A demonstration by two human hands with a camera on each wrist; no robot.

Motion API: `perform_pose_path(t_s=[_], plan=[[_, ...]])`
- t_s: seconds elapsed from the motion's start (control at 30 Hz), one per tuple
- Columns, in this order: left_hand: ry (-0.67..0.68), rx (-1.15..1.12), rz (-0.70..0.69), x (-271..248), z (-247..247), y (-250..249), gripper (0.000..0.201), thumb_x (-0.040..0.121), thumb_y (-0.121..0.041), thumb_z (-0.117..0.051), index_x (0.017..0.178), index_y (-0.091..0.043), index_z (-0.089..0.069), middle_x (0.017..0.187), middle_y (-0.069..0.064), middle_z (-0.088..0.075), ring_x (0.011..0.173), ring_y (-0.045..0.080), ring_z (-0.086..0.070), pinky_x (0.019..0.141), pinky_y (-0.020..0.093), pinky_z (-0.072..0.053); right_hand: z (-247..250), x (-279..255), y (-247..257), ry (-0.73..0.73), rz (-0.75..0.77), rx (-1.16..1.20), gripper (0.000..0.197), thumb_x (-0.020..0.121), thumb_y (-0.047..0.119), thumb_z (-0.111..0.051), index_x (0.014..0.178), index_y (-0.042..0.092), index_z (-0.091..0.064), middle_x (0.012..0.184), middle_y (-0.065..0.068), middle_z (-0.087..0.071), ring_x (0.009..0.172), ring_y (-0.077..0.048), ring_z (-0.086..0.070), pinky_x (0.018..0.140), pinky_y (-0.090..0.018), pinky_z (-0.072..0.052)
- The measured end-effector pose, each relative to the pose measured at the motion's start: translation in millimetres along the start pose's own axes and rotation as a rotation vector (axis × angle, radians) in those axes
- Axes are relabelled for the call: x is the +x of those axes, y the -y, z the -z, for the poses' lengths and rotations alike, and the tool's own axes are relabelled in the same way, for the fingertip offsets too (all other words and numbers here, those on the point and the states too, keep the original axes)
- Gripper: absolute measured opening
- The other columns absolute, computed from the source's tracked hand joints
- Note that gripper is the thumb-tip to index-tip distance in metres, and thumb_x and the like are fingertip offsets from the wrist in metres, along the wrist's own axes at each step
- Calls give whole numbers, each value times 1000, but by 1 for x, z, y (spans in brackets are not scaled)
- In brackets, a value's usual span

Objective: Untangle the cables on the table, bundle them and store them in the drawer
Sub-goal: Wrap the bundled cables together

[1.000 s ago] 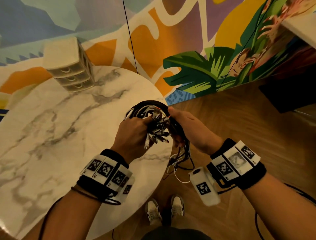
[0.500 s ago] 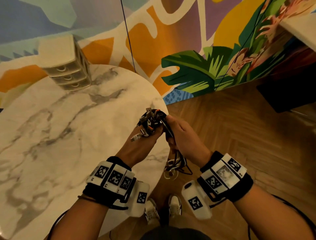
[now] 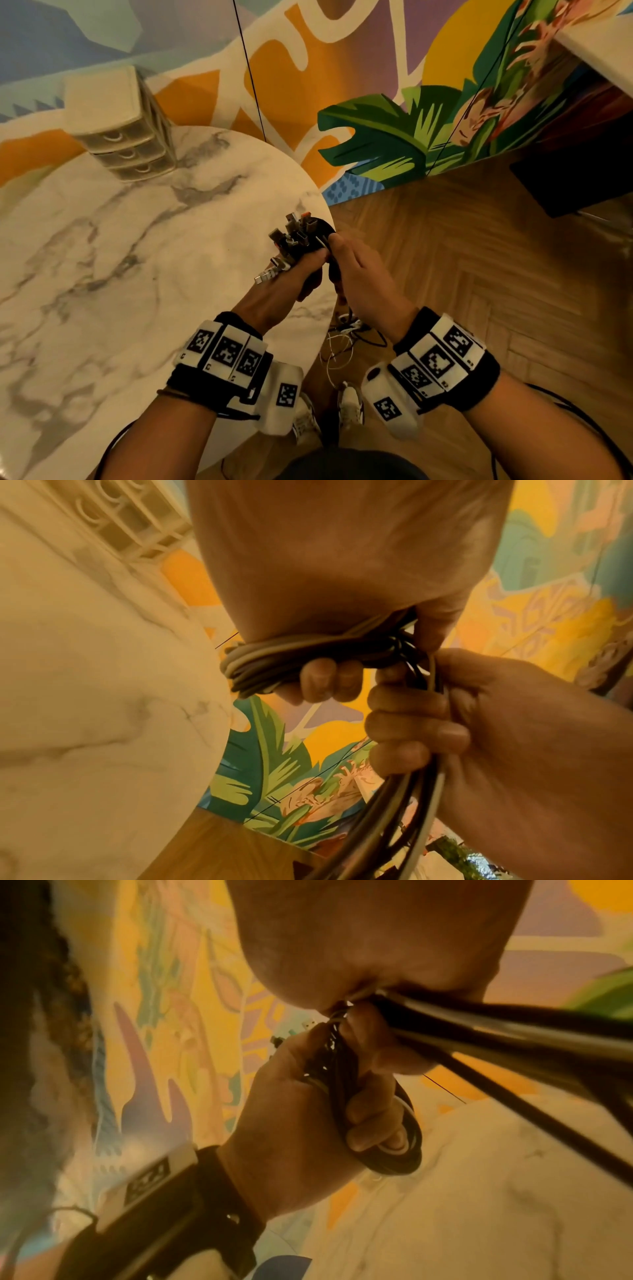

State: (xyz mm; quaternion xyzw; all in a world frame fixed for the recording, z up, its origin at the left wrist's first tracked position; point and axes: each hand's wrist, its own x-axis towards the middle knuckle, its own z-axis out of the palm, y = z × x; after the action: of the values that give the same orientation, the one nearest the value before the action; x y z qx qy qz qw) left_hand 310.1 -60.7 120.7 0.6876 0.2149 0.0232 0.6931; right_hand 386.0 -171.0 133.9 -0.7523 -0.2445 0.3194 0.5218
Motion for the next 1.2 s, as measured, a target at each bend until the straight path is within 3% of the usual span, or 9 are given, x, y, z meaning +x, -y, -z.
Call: perform_pose_path(t_s=[0.23,0.43,0.57,0.63,0.73,0.8,0.97,1.07,1.2], plan=[[-147,174,-71,6,-3,-6,26,87,-52,-46,81,-28,-55,57,-19,-56,56,-7,-51,59,9,-37,-3,-8,-5,45,84,-278,20,98,31,-38,108,19,-51,75,-3,-65,62,-17,-63,59,-41,-54],[-175,236,-92,13,7,4,23,80,-62,-47,78,-41,-55,65,-14,-51,64,1,-48,68,27,-37,0,0,-6,2,155,-305,22,101,30,-36,89,14,-46,70,0,-52,56,-14,-44,52,-37,-38],[-135,158,-19,12,1,-3,40,83,-59,-48,100,-26,-62,82,7,-56,75,13,-55,66,34,-43,-11,-4,-9,82,158,-369,14,99,25,-37,105,16,-46,76,1,-59,61,-15,-55,57,-38,-49],[-142,98,41,11,0,-4,31,78,-57,-50,94,-33,-60,80,-4,-59,73,5,-57,60,24,-42,-16,-7,-10,136,123,-387,14,99,26,-39,109,17,-44,77,2,-61,63,-13,-59,59,-36,-53],[-155,-31,67,10,4,-4,44,63,-70,-57,93,-38,-60,82,-12,-61,92,8,-58,88,24,-43,-20,-9,-8,266,86,-326,13,100,28,-40,103,18,-47,82,-6,-67,69,-20,-65,68,-39,-57],[-123,-100,54,8,7,-2,56,60,-74,-67,92,-30,-62,64,3,-52,69,17,-56,86,38,-47,-24,-11,-10,384,29,-241,20,99,28,-43,92,15,-55,79,-7,-68,68,-22,-65,69,-31,-56],[102,-374,-47,3,2,-11,62,87,-27,-54,144,-27,-30,58,1,-40,52,11,-36,56,25,-36,-35,-6,-32,581,-170,-97,22,95,31,-53,84,14,-59,70,3,-55,60,-8,-51,62,-24,-48],[105,-524,-39,-2,5,-13,53,90,-22,-45,142,-19,-37,57,4,-40,50,14,-34,57,27,-35,-35,6,-41,490,-75,-228,14,93,24,-56,104,16,-59,93,3,-59,83,-10,-55,81,-29,-48],[132,-530,-52,-5,11,-11,39,90,-22,-42,125,-10,-56,54,4,-48,53,17,-38,63,28,-37,-25,13,-40,505,92,-364,34,91,13,-58,125,8,-52,116,-1,-54,101,-6,-45,84,-9,-37]])
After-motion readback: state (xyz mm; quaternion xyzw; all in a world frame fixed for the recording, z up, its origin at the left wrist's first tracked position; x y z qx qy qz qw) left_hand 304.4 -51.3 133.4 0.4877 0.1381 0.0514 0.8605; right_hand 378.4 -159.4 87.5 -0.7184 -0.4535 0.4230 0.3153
